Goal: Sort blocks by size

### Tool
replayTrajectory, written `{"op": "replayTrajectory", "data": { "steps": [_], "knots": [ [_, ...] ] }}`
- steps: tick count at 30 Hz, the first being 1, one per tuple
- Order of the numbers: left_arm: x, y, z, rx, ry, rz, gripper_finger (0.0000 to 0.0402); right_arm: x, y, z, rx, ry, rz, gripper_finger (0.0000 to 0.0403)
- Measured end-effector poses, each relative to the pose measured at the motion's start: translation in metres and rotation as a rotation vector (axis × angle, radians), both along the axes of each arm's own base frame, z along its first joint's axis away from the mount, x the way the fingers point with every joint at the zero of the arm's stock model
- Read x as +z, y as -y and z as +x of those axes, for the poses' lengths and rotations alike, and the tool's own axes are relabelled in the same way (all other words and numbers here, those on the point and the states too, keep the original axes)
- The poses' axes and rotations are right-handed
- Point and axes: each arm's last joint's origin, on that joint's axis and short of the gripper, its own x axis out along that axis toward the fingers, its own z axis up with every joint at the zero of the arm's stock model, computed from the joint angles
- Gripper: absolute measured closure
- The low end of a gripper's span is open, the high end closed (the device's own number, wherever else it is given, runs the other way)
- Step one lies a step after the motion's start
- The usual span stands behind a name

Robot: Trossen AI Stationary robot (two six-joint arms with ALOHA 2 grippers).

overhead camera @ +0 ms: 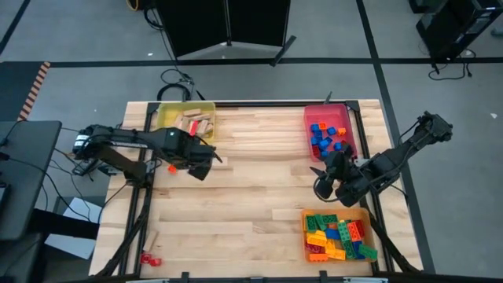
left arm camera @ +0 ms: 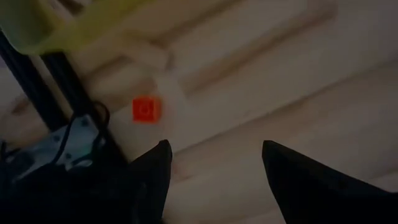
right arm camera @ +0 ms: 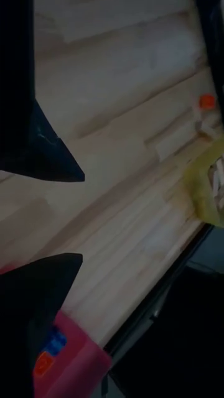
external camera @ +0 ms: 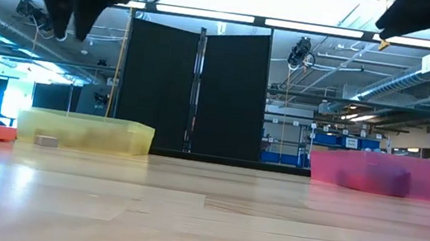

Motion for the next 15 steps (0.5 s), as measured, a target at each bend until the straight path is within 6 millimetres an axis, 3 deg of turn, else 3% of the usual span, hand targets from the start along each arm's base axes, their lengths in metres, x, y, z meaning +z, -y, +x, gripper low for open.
{"op": "replayTrajectory", "data": {
  "steps": [9, 15],
  "knots": [
    [-0.045, -0.023, -0.010, -0.087, -0.144, -0.126, 0.0145, 0.008, 0.002, 0.018, 0.027, 0.095, 0.074, 0.0197],
    [-0.074, -0.042, -0.021, -0.047, -0.208, -0.148, 0.0145, 0.013, 0.005, 0.028, -0.003, 0.185, 0.122, 0.0199]
  ]
}}
